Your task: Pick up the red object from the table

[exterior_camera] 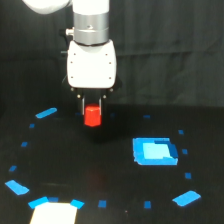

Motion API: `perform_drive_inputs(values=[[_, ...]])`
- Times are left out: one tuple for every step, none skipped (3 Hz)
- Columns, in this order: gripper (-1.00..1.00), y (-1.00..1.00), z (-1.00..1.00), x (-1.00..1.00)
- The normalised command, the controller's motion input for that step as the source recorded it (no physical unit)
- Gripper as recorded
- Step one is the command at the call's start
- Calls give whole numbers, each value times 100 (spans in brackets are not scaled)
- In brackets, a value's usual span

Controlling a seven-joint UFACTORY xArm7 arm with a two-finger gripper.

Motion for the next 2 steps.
perform_drive_inputs(values=[[-43, 30, 100, 25], [-97, -13, 100, -17]])
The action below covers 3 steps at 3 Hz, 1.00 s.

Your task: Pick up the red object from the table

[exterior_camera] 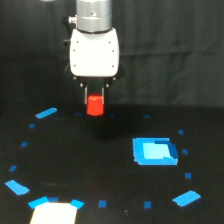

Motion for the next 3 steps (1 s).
perform_drive_inputs(values=[[-49, -16, 100, 14], [-100, 31, 54, 6], [-100, -8, 41, -4]])
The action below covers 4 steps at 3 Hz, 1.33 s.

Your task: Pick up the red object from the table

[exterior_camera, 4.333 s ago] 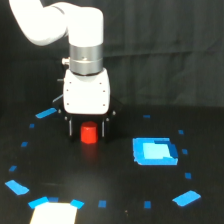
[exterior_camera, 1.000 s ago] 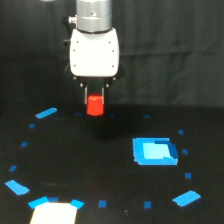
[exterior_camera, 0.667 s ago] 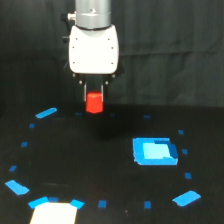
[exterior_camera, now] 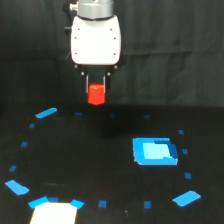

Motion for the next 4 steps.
perform_drive_inputs(values=[[-100, 31, 83, 33], [-92, -18, 7, 20], [-100, 25, 38, 12], [-95, 1, 30, -1]])
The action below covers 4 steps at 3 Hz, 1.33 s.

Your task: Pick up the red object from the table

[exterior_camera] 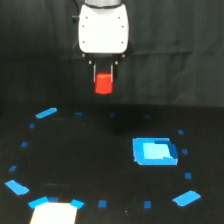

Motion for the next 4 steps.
perform_drive_inputs(values=[[-99, 1, 34, -5], [-100, -7, 38, -4], [-100, -21, -13, -17], [-98, -35, 3, -14]])
